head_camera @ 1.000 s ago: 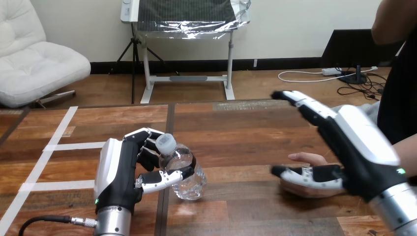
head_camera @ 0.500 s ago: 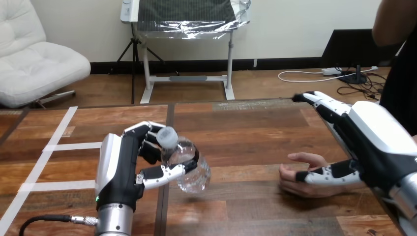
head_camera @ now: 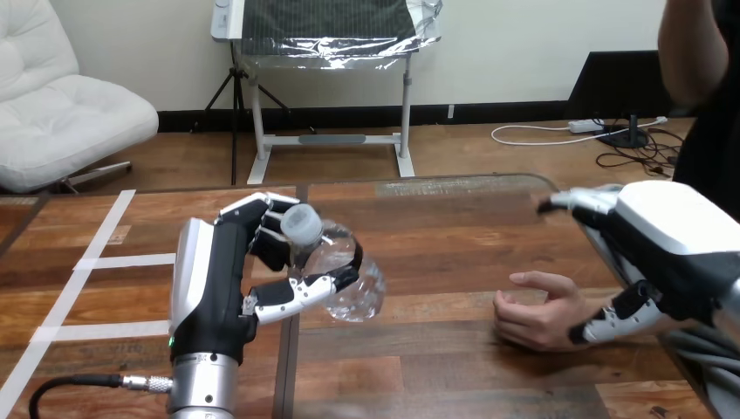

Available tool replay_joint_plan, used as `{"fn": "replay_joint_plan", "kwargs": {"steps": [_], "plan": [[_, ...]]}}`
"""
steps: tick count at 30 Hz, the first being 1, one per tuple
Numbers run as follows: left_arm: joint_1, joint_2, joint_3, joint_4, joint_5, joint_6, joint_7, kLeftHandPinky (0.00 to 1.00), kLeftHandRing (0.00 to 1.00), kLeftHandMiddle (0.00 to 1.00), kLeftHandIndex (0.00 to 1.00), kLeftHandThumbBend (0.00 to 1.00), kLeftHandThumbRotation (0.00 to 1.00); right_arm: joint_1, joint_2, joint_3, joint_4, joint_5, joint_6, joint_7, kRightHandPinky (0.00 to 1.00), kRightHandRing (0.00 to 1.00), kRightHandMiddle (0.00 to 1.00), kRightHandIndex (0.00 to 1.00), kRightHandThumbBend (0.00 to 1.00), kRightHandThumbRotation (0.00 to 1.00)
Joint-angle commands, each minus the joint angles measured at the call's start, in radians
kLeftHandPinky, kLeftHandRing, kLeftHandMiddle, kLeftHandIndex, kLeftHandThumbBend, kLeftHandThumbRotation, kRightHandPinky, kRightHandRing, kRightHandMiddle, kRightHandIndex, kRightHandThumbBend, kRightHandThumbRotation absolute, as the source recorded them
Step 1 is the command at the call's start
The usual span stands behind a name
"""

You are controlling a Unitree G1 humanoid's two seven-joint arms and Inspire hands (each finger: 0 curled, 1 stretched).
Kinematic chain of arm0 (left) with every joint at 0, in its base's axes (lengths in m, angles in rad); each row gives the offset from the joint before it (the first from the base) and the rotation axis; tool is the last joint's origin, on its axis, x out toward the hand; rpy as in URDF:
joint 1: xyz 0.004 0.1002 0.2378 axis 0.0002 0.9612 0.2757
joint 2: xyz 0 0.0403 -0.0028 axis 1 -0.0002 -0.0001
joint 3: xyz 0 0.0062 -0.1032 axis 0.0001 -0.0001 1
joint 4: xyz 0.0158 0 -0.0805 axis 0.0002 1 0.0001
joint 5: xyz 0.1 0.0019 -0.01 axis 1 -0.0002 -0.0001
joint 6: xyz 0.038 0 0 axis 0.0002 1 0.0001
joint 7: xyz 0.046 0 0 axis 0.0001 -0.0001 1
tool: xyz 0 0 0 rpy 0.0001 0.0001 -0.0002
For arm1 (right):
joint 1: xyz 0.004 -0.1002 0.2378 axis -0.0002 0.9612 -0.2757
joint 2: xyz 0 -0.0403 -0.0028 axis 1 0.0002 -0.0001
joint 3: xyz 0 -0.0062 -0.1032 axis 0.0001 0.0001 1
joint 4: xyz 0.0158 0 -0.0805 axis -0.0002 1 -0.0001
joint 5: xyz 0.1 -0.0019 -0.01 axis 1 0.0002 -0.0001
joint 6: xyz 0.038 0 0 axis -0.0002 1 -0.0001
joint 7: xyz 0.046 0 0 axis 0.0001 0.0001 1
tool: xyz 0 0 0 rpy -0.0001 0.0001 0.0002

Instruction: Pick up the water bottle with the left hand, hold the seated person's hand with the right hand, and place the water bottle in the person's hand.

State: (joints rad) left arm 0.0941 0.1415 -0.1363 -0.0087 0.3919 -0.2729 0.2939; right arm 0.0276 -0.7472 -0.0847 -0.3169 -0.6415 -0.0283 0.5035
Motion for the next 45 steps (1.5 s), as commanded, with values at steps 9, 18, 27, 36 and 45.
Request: {"fn": "replay_joint_plan", "kwargs": {"steps": [9, 18, 27, 36, 45], "plan": [[-0.017, -0.022, 0.016, -0.112, -0.003, -0.058, 0.006, 0.34, 0.37, 0.43, 0.49, 0.6, 0.0, -0.18, -0.103, 0.111, 0.116, -0.08, 0.025, 0.151, 0.82, 0.89, 0.9, 0.87, 0.85, 0.0], [-0.001, -0.03, 0.015, -0.142, -0.007, -0.055, -0.003, 0.34, 0.38, 0.43, 0.49, 0.59, 0.0, -0.254, -0.13, 0.172, 0.215, -0.106, -0.006, 0.188, 0.82, 0.88, 0.89, 0.86, 0.85, 0.0], [0.007, -0.032, 0.016, -0.145, -0.012, -0.069, -0.01, 0.34, 0.38, 0.43, 0.49, 0.59, 0.0, -0.329, -0.144, 0.24, 0.324, -0.152, -0.038, 0.22, 0.83, 0.88, 0.89, 0.86, 0.82, 0.0], [0.014, -0.037, 0.017, -0.156, -0.012, -0.071, -0.021, 0.34, 0.38, 0.43, 0.49, 0.58, 0.0, -0.402, -0.152, 0.316, 0.424, -0.219, -0.06, 0.247, 0.84, 0.9, 0.91, 0.86, 0.79, 0.01], [0.017, -0.039, 0.02, -0.162, -0.011, -0.077, -0.025, 0.34, 0.38, 0.43, 0.5, 0.58, 0.0, -0.449, -0.149, 0.364, 0.511, -0.274, -0.1, 0.217, 0.83, 0.89, 0.9, 0.86, 0.79, 0.04]]}}
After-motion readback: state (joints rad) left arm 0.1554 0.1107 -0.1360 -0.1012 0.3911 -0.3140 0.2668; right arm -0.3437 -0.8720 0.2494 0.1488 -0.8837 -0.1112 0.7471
